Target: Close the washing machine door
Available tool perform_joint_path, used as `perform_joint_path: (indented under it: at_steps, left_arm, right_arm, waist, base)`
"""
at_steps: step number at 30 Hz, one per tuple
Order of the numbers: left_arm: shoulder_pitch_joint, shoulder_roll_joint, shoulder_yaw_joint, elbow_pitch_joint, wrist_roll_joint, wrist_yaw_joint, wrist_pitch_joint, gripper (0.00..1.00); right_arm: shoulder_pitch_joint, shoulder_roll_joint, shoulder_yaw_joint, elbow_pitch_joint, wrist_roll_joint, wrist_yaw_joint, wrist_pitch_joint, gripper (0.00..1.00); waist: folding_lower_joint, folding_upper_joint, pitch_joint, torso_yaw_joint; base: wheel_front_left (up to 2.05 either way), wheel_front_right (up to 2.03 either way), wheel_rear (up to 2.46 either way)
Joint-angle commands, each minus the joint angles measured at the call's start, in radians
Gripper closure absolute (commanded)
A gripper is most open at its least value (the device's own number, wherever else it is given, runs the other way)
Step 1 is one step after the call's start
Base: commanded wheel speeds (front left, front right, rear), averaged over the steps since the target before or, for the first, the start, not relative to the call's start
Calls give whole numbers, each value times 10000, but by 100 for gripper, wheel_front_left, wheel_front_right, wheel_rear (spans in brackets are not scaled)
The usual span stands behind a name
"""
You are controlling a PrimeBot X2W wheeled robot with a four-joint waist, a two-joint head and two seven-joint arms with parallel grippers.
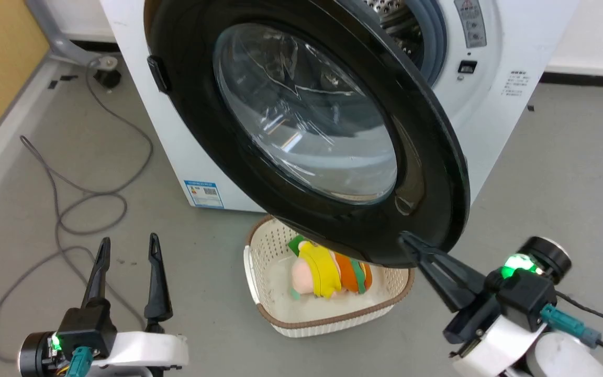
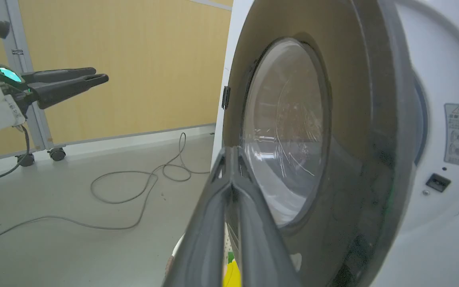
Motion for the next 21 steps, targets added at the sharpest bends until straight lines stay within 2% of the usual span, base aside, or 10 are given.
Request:
perform_joint_path:
  at_steps: [1, 12, 21]
  left_arm:
    - [-166, -60, 35, -54, 117, -52, -43, 0]
    - [-693, -302, -33, -108, 529, -193, -43, 0]
    - [-1178, -418, -218, -55, 527, -205, -43, 0]
  right_arm:
    - [-20, -62, -86, 242, 149, 6, -46, 100]
    - [-743, 170, -1496, 1912, 268, 6, -46, 100]
    - [-1856, 252, -2798, 3169, 19, 6, -46, 100]
  waist:
    - [0, -1, 109, -33]
    - [0, -1, 925, -5]
    - [0, -1, 1769, 390]
  base:
    - [0, 0, 0]
    - [0, 0, 0]
    - [0, 0, 0]
